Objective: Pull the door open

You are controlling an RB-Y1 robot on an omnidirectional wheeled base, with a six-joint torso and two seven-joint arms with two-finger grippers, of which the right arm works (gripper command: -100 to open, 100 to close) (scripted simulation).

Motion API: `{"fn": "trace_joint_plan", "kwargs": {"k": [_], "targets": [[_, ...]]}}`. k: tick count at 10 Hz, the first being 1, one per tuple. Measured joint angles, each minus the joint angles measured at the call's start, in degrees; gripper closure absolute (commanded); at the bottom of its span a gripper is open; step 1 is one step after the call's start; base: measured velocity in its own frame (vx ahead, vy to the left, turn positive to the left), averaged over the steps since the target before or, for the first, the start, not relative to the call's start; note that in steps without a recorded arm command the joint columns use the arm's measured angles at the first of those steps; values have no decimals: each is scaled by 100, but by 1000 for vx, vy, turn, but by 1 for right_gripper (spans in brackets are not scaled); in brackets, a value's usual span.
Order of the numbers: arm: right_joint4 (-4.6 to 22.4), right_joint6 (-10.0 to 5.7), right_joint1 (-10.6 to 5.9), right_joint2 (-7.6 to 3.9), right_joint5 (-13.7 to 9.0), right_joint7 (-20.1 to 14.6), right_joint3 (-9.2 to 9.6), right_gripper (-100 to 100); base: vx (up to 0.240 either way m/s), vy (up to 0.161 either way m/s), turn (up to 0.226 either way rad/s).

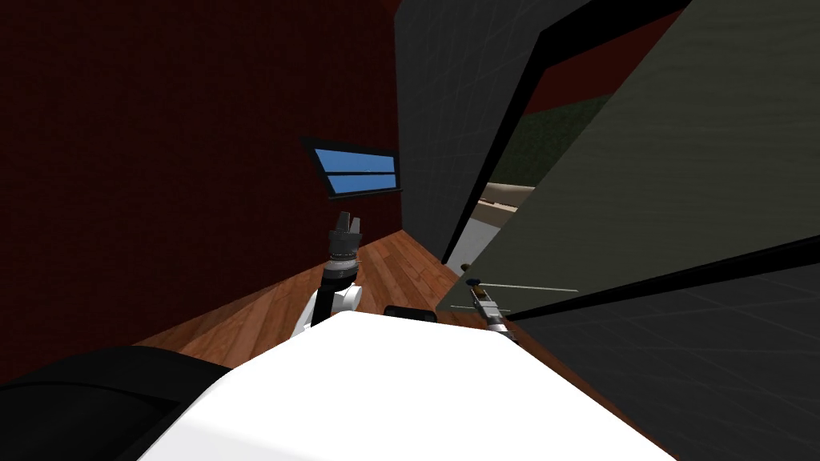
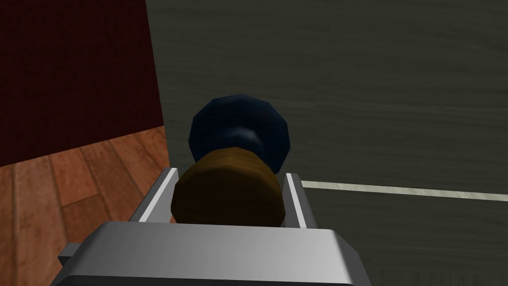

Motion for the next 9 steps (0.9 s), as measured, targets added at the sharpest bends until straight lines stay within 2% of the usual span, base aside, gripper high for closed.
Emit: {"fn": "trace_joint_plan", "kwargs": {"k": [3, 7, 8, 9], "targets": [[46, -127, 50, -68, 31, -66, 50, 100, -177, -66, 127], [269, -362, 15, -72, 94, -196, 149, 100, -202, -74, 136], [322, -420, 5, -86, 107, -233, 167, 100, -93, -28, 31], [331, -423, 13, -82, 115, -239, 180, 100, -146, -32, 146]]}}
